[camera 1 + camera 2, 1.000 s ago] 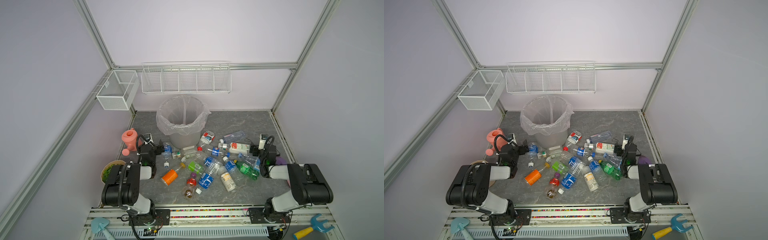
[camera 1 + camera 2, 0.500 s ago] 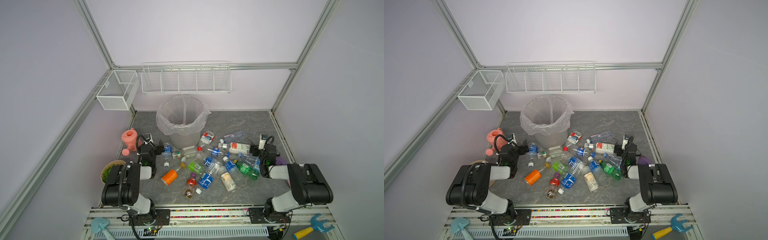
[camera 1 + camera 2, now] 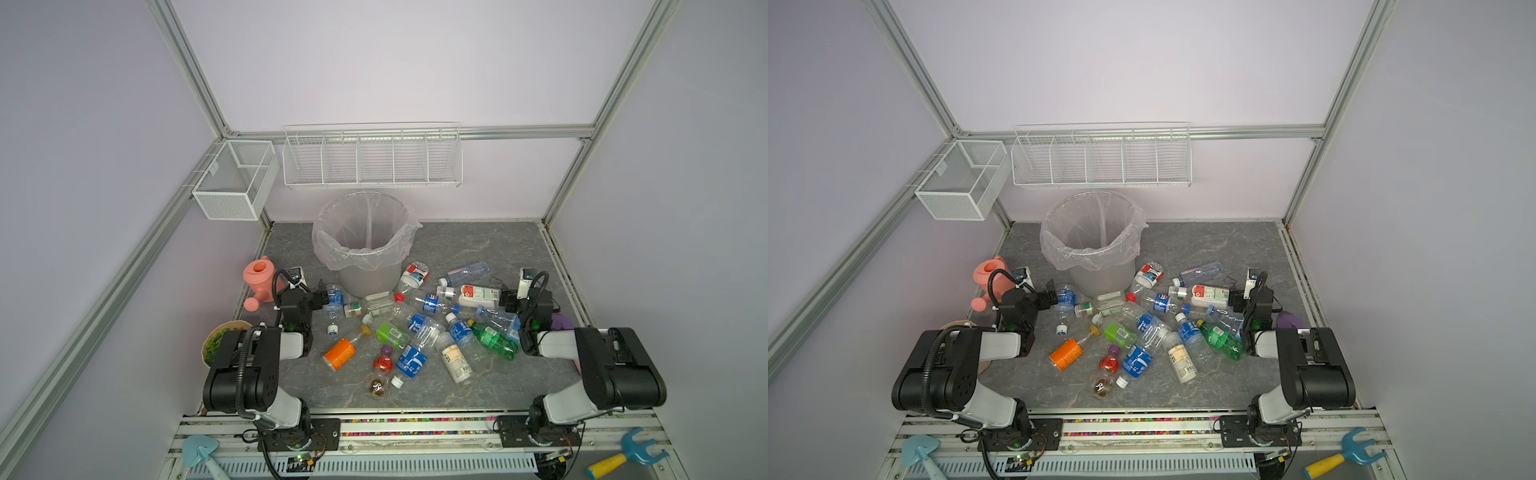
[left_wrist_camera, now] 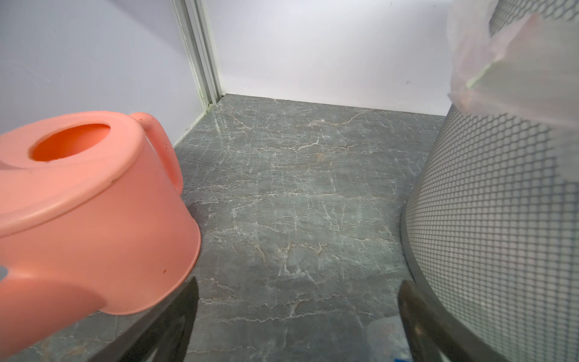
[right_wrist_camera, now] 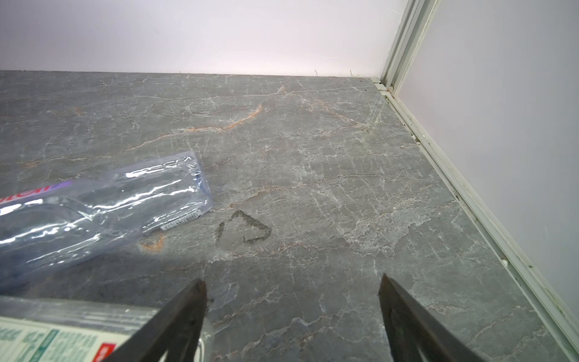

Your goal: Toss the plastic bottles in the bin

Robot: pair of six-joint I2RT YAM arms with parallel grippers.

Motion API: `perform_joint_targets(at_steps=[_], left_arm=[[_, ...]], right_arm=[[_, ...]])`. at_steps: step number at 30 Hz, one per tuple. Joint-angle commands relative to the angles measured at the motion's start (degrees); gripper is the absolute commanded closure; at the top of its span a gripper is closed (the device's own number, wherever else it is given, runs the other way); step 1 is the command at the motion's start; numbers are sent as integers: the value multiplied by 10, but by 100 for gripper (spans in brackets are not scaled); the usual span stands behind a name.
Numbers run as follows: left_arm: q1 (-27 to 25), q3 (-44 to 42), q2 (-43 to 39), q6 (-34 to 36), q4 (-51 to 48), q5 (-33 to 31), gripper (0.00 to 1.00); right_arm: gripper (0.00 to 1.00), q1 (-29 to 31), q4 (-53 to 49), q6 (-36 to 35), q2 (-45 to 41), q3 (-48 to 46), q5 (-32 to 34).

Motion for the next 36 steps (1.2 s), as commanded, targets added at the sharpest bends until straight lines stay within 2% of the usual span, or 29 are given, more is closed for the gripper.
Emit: perform_joint_targets(at_steps=[1, 6, 13, 16, 17, 18, 19, 21, 25, 27, 28, 29, 31, 34, 36], left_arm=[[-1, 11, 5, 7, 13, -2, 1], [-2, 12, 4, 6, 13, -2, 1], [12, 13, 5, 7, 12, 30, 1], [13, 15, -28, -30, -16, -68, 1], [13, 37, -60, -44, -86, -96, 0], [13, 64, -89, -41, -157, -96, 0], [12, 84, -106, -39, -201, -91, 0], [11, 114, -143, -94, -268, -112, 0], [-26, 176, -220, -106, -388, -158, 0], [-44, 213, -263, -115, -456, -159, 0], [-49, 229, -286, -134, -494, -149, 0], [-50, 240, -308, -151, -526, -129, 1], [-50, 237, -344, -182, -551, -98, 1], [-40, 213, -382, -252, -543, -56, 1], [-34, 235, -395, -260, -578, 18, 2]], right_arm=[[11, 2, 14, -9, 6, 8, 4], [12, 2, 13, -9, 6, 8, 4], [11, -3, 12, -4, 7, 9, -1], [11, -2, 24, -1, 0, 4, 16], [11, -1, -3, 12, -23, 5, 49], [12, -2, -28, 9, -51, 9, 45], [12, 3, -104, 8, -91, 25, 55], [12, 8, -283, 26, -173, 91, 61], [12, 41, -407, 22, -284, 148, 58], [12, 48, -489, 95, -332, 189, 58], [11, 47, -571, 199, -350, 215, 87], [11, 38, -673, 283, -363, 260, 75], [7, 28, -691, 246, -371, 276, -100], [6, 44, -749, 250, -377, 291, -168], [10, 62, -794, 230, -390, 323, -187]])
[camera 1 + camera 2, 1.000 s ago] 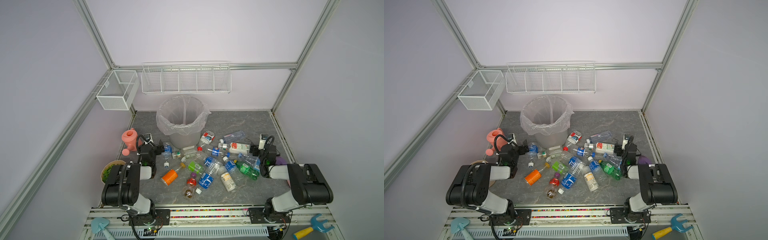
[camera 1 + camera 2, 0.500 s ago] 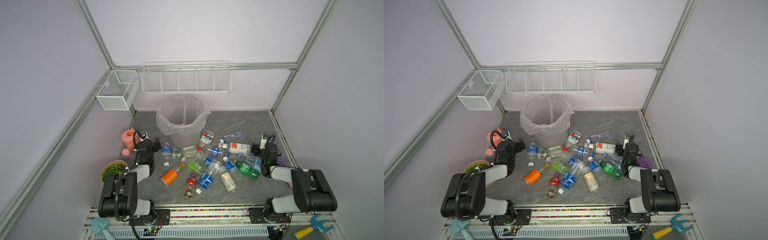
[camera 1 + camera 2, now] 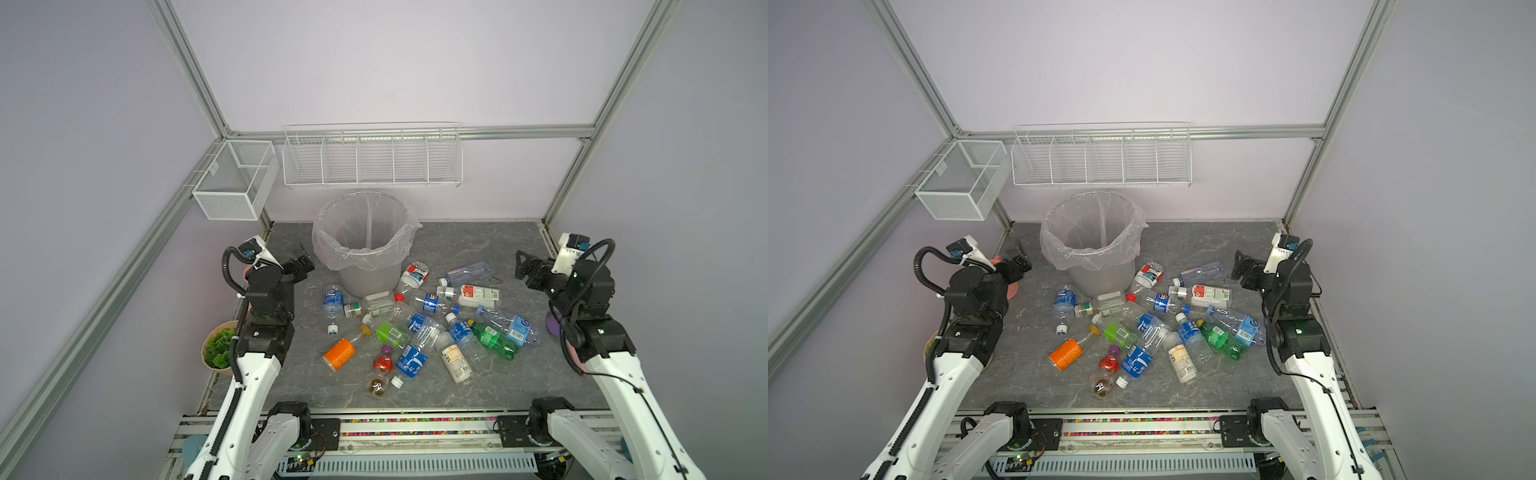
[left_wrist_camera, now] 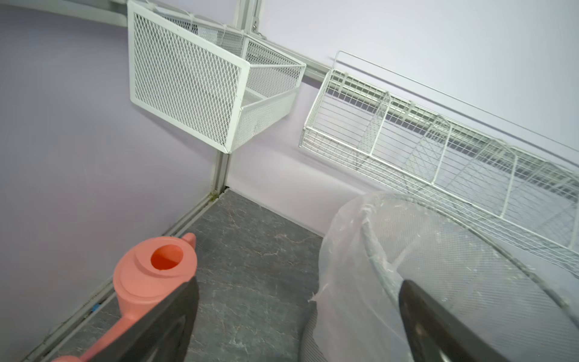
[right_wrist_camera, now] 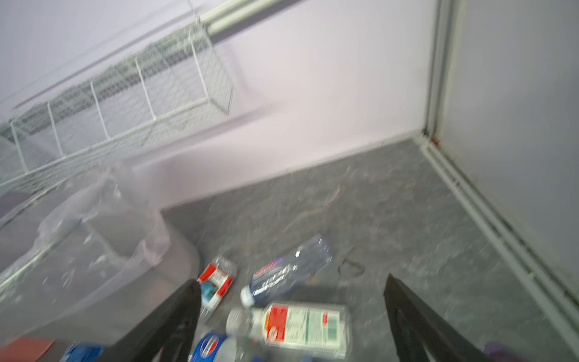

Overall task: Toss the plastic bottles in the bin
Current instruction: 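Raise both arms and reach the left gripper over the bottle pile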

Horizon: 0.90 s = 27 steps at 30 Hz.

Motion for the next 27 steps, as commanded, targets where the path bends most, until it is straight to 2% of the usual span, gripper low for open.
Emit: perform_joint_targets(at_steps=[1, 4, 9, 13, 16, 18, 20, 22, 25, 27], left_arm=[[6, 27, -6, -63, -115, 108, 3], [-9, 71, 0, -90, -212, 144, 4], [-68, 60, -34, -109, -278, 132, 4], [-104, 52, -77, -117, -331, 118, 8], [-123, 46, -99, -139, -362, 133, 14], [-139, 33, -115, -154, -369, 139, 17], [-157, 19, -126, -168, -378, 134, 18], [-177, 2, -130, -181, -379, 134, 20], [-226, -19, -127, -197, -378, 118, 22], [-264, -26, -125, -205, -375, 93, 22]], right_arm=[[12, 27, -164, 10, -9, 31, -91], [12, 68, -274, -34, 10, 94, -71], [12, 119, -425, -45, 64, 160, 2], [12, 169, -441, -47, 61, 149, 55], [11, 175, -463, -51, 104, 151, 56], [5, 182, -463, -55, 138, 154, 58], [5, 194, -454, -63, 162, 154, 61], [1, 200, -438, -69, 178, 153, 48], [10, 211, -415, -70, 204, 158, -8], [11, 234, -401, -56, 221, 162, -21]])
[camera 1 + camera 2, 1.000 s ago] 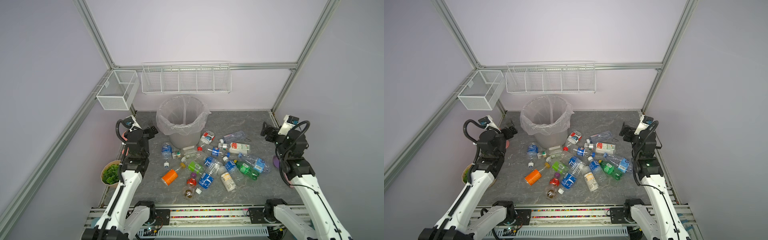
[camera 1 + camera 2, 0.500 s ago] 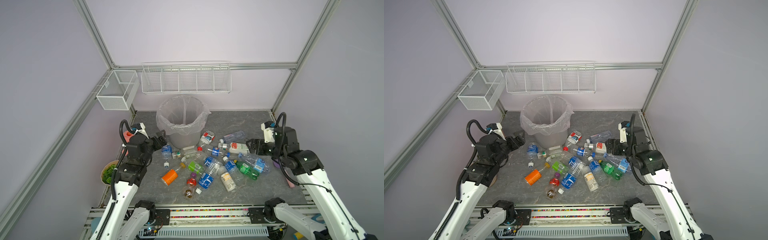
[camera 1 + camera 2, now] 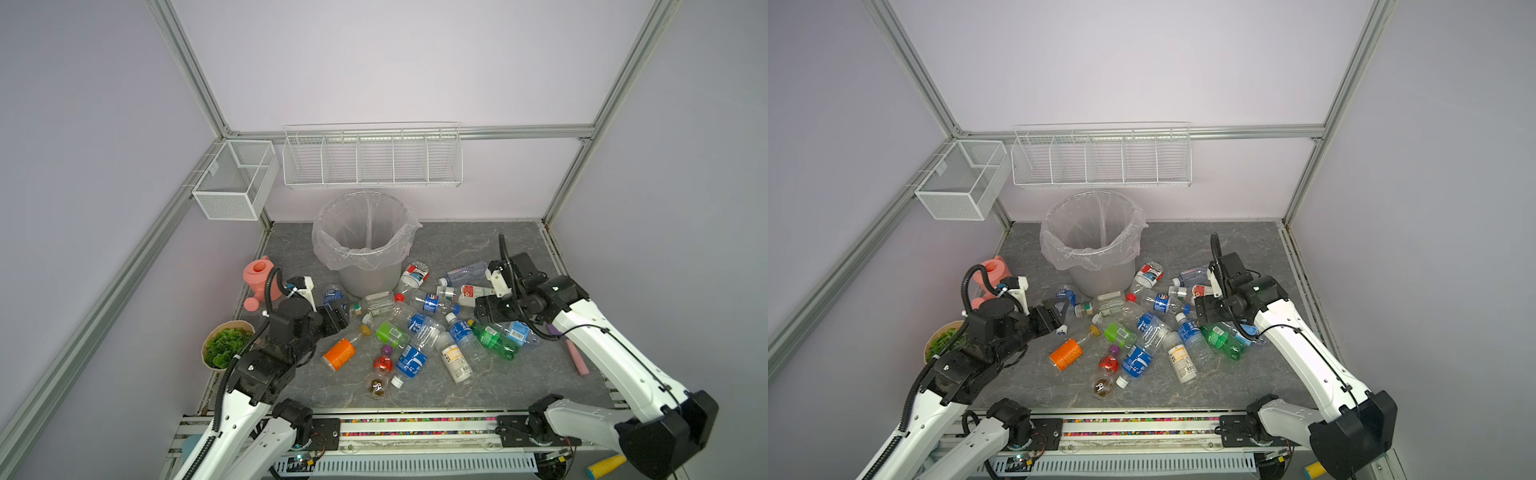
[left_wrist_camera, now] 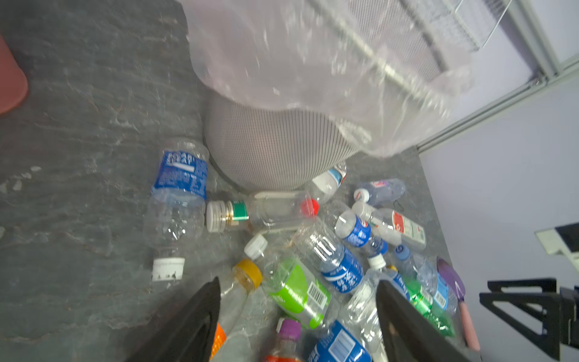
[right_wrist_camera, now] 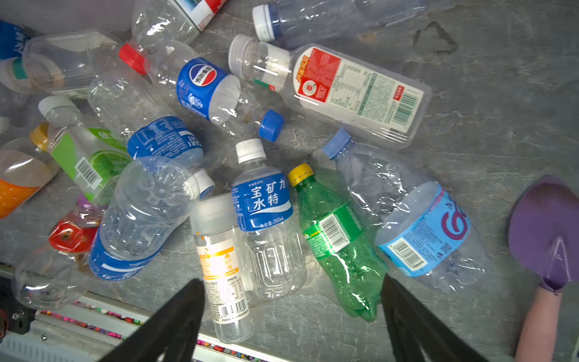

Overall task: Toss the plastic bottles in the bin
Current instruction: 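Raise both arms and reach the left gripper over the bottle pile, then lower the left gripper and grasp the blue-label water bottle upright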

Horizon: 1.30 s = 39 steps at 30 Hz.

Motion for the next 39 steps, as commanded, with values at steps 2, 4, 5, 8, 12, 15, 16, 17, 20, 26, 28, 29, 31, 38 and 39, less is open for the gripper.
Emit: perform_joint_targets(at_steps=[2, 4, 5, 8, 12, 15, 16, 17, 20, 26, 28, 29, 31, 38, 39], left_arm=[[-59, -19, 0, -32, 3, -30, 22], [-82, -27, 7, -17, 42, 2, 21], [-97, -25, 15, -12, 49, 5, 21], [-171, -1, 59, 17, 43, -29, 16], [-275, 39, 141, 46, 49, -69, 8], [-309, 48, 191, 58, 74, -45, 4], [-319, 50, 207, 61, 79, -42, 4], [-328, 51, 221, 63, 84, -40, 3], [-351, 66, 275, 65, 101, -34, 1], [-390, 136, 401, 102, 70, -74, 1], [-396, 168, 440, 113, 42, -86, 1], [-397, 184, 457, 114, 24, -85, 1], [-399, 207, 489, 113, 7, -88, 1], [-401, 233, 553, 112, -13, -116, 5], [-402, 235, 555, 113, -17, -121, 6]], right_arm=[[9, 40, 54, 26, 19, 5, -57], [4, 54, 84, 54, 15, -6, -66], [4, 56, 90, 62, 13, -9, -64], [3, 58, 92, 77, 1, -11, -39], [0, 54, 79, 93, -23, -3, 22], [2, 39, 42, 95, -41, 25, 65], [3, 29, 39, 91, -53, 36, 73], [4, 19, 20, 88, -64, 44, 75], [5, -13, 11, 80, -100, 63, 63], [7, -39, 2, 78, -145, 68, 43], [7, -41, -1, 76, -152, 65, 41], [7, -41, -3, 74, -154, 63, 40], [7, -42, -3, 71, -160, 58, 43], [8, -48, 0, 63, -175, 46, 45], [9, -50, 0, 62, -176, 46, 43]])
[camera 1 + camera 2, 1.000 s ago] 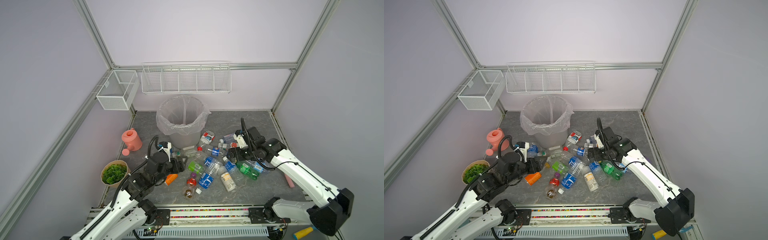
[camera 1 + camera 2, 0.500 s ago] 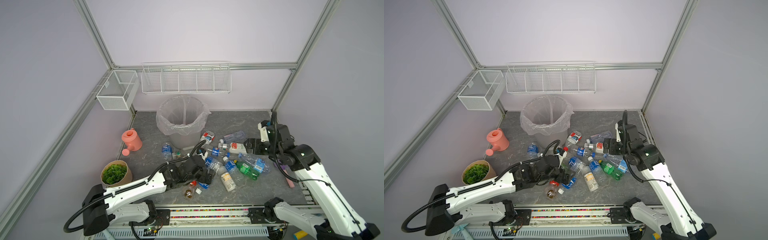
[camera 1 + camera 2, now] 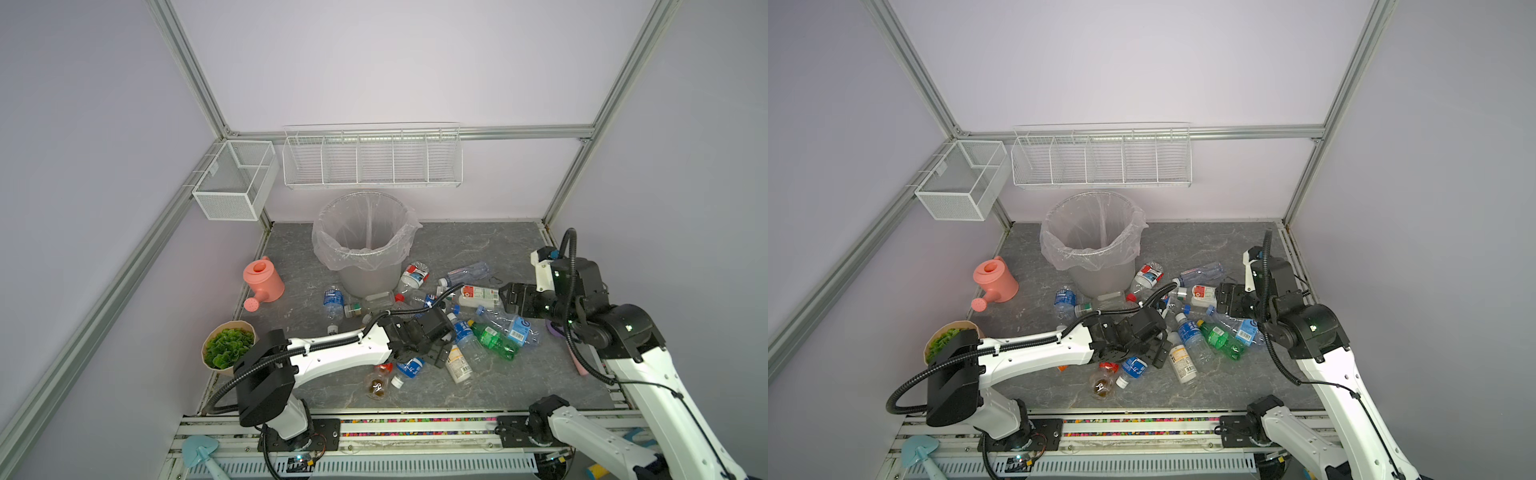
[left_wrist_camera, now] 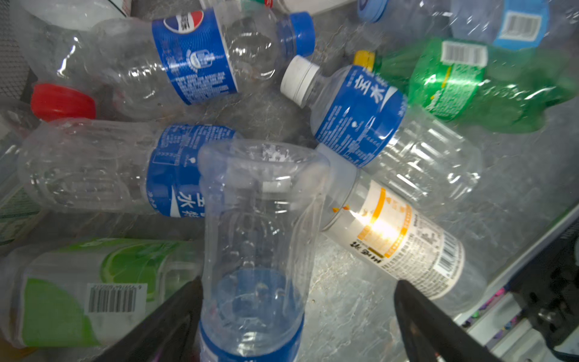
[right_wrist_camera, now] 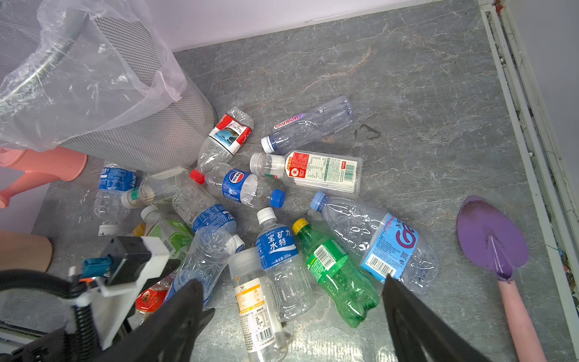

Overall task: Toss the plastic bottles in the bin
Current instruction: 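Lower the left gripper and grasp the blue-label water bottle upright, then lift the blue-label bottle with the left gripper over the bin and release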

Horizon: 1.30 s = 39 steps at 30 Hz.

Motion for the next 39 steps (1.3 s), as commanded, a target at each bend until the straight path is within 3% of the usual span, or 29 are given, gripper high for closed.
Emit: perform_joint_targets(at_steps=[1, 6, 19, 24, 27, 39], left_arm=[[-4, 17, 10, 7, -38, -32, 6], [-3, 13, 23, 10, -39, -34, 8], [-3, 49, 76, 9, -64, -76, 30], [-3, 48, 78, 4, -67, -92, 54], [-3, 52, 67, 1, -74, -101, 62], [-3, 103, -46, 7, -121, -130, 63]], right_arm=[[9, -6, -3, -11, -9, -12, -4], [10, -9, 8, -11, -15, -27, -5], [11, -13, 16, -9, -12, -37, -8], [11, -14, 18, -8, -18, -39, -8], [11, -14, 20, -7, -23, -42, -7], [11, -16, 21, -1, -33, -46, -17]])
